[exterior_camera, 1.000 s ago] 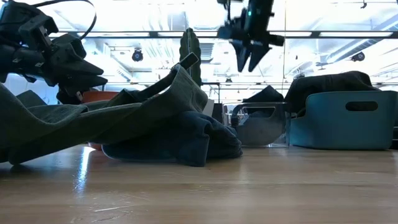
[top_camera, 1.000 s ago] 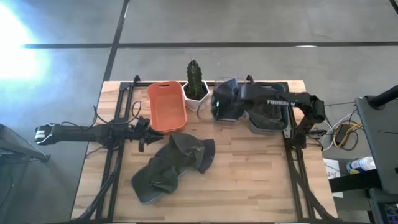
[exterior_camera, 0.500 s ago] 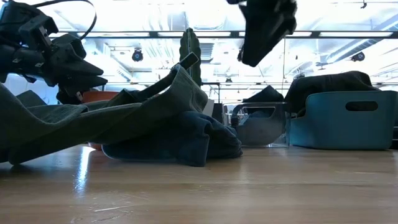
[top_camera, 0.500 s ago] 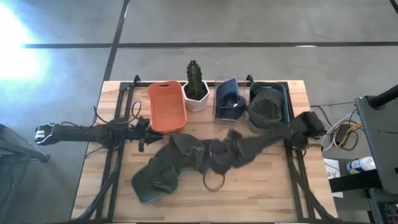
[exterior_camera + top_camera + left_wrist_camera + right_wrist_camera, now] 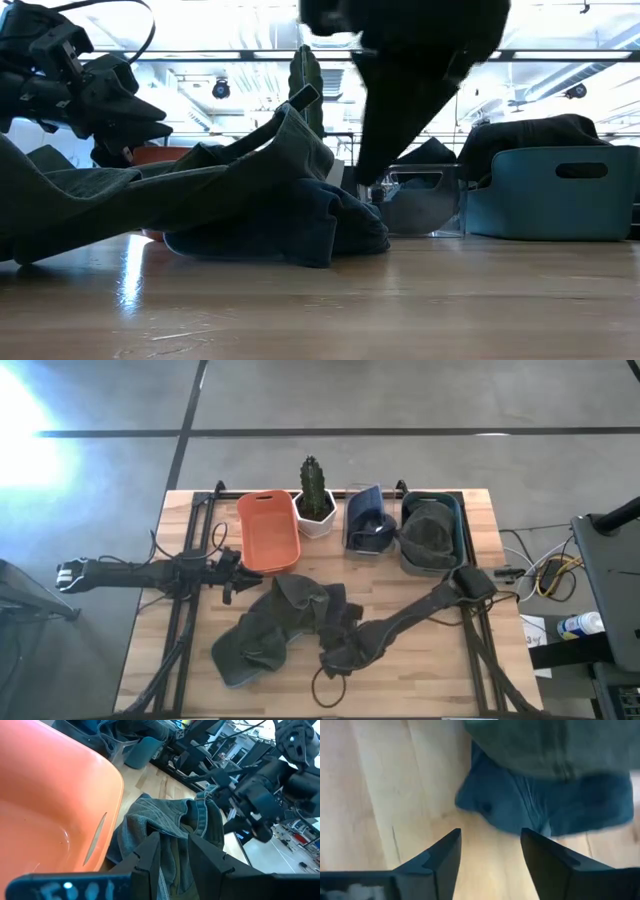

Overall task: Pick & Place hat
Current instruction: Put the blue cap into the transparent bin

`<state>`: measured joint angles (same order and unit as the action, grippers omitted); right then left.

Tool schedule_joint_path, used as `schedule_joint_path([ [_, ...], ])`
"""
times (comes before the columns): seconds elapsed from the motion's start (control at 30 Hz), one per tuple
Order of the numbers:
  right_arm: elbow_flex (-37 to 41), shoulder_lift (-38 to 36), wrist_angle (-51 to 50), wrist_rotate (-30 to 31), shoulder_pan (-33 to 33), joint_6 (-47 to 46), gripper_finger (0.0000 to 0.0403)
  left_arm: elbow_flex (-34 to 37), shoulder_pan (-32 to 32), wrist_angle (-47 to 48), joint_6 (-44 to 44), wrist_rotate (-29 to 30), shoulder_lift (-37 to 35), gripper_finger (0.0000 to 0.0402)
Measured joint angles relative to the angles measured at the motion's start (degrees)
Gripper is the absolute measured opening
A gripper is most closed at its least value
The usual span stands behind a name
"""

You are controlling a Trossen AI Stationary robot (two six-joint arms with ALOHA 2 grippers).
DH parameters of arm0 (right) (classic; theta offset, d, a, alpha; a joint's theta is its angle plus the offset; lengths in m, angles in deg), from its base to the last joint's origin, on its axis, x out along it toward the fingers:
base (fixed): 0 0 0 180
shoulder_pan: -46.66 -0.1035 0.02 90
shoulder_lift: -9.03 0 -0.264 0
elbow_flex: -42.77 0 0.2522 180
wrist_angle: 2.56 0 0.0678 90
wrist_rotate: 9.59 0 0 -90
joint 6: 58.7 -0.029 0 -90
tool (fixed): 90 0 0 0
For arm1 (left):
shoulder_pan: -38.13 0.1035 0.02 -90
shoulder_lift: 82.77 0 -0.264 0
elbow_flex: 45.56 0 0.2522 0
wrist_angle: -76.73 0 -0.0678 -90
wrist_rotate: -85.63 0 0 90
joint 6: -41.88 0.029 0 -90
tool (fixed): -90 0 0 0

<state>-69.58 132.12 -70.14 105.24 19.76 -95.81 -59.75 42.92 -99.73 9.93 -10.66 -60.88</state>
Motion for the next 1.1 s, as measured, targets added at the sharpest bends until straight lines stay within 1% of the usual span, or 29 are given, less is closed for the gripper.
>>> schedule_joint_path([
  [0.13, -3.66, 2.94, -0.34, 4.80, 0.27, 6.27, 0.0241, 0.00, 0.01, -0.04, 0.00, 0.04, 0.00, 0.0094],
  [0.2, -4.36, 3.94, -0.34, 6.09, 0.63, 8.19, 0.0259, -0.01, -0.01, -0.02, 0.00, 0.20, 0.00, 0.0094],
  [0.23, -4.55, 4.44, -0.45, 5.68, 0.98, 8.59, 0.0267, 0.00, 0.01, -0.03, 0.00, 0.22, 0.00, 0.0094],
  [0.3, -4.72, 5.32, -0.38, 2.35, 1.90, 8.62, 0.0278, 0.01, 0.00, -0.02, 0.00, 0.22, 0.00, 0.0094],
  [0.33, -4.72, 5.67, -0.38, 0.67, 2.36, 8.64, 0.0282, -0.01, 0.00, -0.02, 0.00, 0.22, 0.00, 0.0094],
  [0.4, -4.69, 6.43, 0.43, -0.02, 3.08, 8.64, 0.0285, 0.00, 0.01, -0.02, 0.00, 0.21, 0.00, 0.0094],
  [0.57, -4.19, 6.50, 0.61, 3.83, 4.81, 8.89, 0.0276, 0.01, -0.02, -0.01, 0.00, 0.20, 0.00, 0.0094],
  [0.7, -4.15, 6.40, 0.66, 2.87, 6.78, 10.58, 0.0256, 0.00, -0.02, 0.00, 0.00, 0.22, 0.00, 0.0094],
  [0.83, -3.93, 6.40, 1.35, 0.67, 8.32, 10.44, 0.0216, 0.02, 0.01, 0.02, 0.00, 0.20, 0.00, 0.0094],
  [0.9, -3.93, 6.40, 2.53, -1.40, 8.99, 10.49, 0.0188, -0.01, 0.01, 0.02, 0.00, 0.20, 0.00, 0.0094],
  [1.0, -4.00, 6.40, 4.15, -6.13, 9.83, 11.30, 0.0139, 0.00, 0.00, 0.02, 0.00, 0.20, 0.00, 0.0094],
  [1.1, -4.02, 6.40, 4.89, -6.96, 9.88, 11.21, 0.0085, 0.02, 0.01, 0.02, 0.00, 0.20, 0.00, 0.0094],
])
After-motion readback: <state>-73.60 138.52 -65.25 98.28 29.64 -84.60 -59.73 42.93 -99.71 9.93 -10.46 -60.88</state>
